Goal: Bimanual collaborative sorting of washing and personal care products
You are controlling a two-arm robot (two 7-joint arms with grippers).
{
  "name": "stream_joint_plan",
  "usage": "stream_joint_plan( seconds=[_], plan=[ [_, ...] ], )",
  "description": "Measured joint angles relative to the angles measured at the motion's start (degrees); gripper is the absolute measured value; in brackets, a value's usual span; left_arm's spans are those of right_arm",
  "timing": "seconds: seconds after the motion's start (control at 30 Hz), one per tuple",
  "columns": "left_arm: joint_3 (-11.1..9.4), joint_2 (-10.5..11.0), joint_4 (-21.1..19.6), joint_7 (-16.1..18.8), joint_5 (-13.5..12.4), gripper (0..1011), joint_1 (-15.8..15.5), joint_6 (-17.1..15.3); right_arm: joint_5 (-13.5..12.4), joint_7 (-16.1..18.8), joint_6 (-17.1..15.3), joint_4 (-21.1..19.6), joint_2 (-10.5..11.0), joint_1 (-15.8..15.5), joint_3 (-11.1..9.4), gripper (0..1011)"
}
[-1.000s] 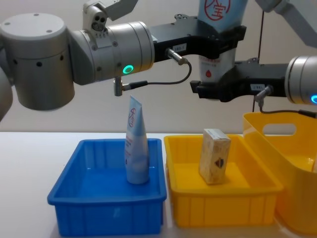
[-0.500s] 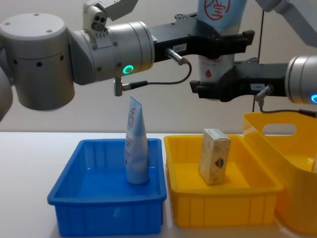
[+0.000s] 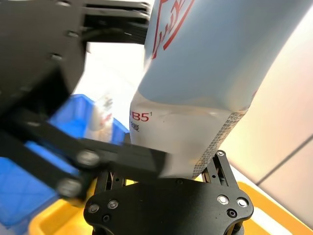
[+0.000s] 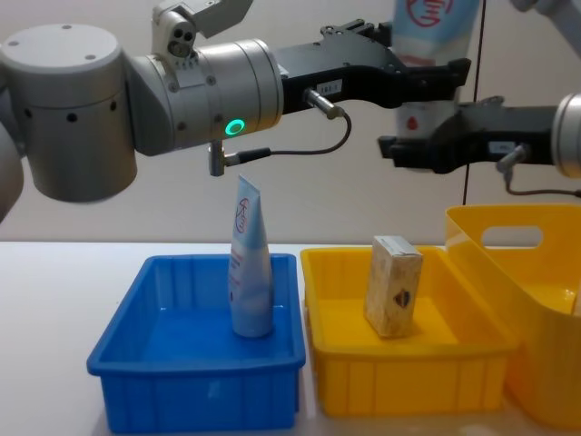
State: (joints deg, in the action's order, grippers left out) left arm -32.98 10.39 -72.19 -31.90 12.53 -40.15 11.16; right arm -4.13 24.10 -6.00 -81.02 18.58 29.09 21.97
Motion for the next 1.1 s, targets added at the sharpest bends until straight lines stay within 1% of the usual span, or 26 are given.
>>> stream_joint_plan(
  seconds=[0.3, 0.4, 0.5, 0.6, 0.63, 0.67, 0.73, 0.77, 0.83, 0.87, 0.97, 1.0, 1.1],
  plan=[
    [0.00, 0.00, 0.00, 0.00, 0.00, 1001, 0.00, 0.00, -0.11, -2.16, -1.47, 0.62, 0.95, 0.03, -2.16, 642],
    [0.00, 0.00, 0.00, 0.00, 0.00, 1001, 0.00, 0.00, 0.10, -3.38, -2.74, 1.14, 1.27, 0.19, -3.07, 642],
    [0.00, 0.00, 0.00, 0.00, 0.00, 1001, 0.00, 0.00, 0.42, -3.94, -3.60, 1.66, 1.50, 0.42, -3.50, 642],
    [0.00, 0.00, 0.00, 0.00, 0.00, 1001, 0.00, 0.00, 1.02, -4.60, -5.67, 2.60, 1.89, 1.05, -3.92, 642],
    [0.01, 0.00, 0.00, 0.00, 0.00, 1001, 0.01, 0.00, 1.02, -4.60, -5.67, 2.60, 1.89, 1.05, -3.92, 642],
    [0.00, 0.00, 0.00, 0.00, 0.00, 1001, 0.01, 0.00, 1.20, -4.66, -6.65, 2.96, 2.03, 1.38, -4.04, 642],
    [0.00, 0.00, 0.00, 0.00, 0.00, 1001, 0.00, 0.00, 1.33, -4.66, -7.53, 3.41, 2.20, 1.82, -4.18, 642],
    [0.00, 0.00, 0.00, 0.00, 0.00, 1001, 0.01, 0.00, 1.44, -4.59, -8.76, 3.83, 2.30, 2.25, -4.30, 642],
    [0.00, 0.00, 0.00, 0.00, 0.00, 1001, 0.01, 0.00, 1.53, -4.43, -9.77, 4.36, 2.44, 2.78, -4.41, 642],
    [0.00, 0.00, 0.00, 0.00, 0.00, 1002, 0.01, 0.00, 1.57, -4.05, -11.09, 4.91, 2.56, 3.43, -4.51, 642],
    [0.00, -0.01, 0.00, 0.00, 0.00, 1001, 0.00, 0.00, 1.58, -3.42, -12.74, 5.65, 2.70, 4.34, -4.55, 642],
    [0.00, 0.00, 0.00, 0.00, 0.00, 1001, 0.00, 0.00, 1.58, -2.84, -14.08, 6.30, 2.78, 5.14, -4.56, 642],
    [0.01, 0.01, 0.00, 0.00, 0.00, 1001, 0.00, 0.00, 1.58, -1.58, -16.60, 7.78, 2.92, 6.77, -4.46, 642]
  ],
)
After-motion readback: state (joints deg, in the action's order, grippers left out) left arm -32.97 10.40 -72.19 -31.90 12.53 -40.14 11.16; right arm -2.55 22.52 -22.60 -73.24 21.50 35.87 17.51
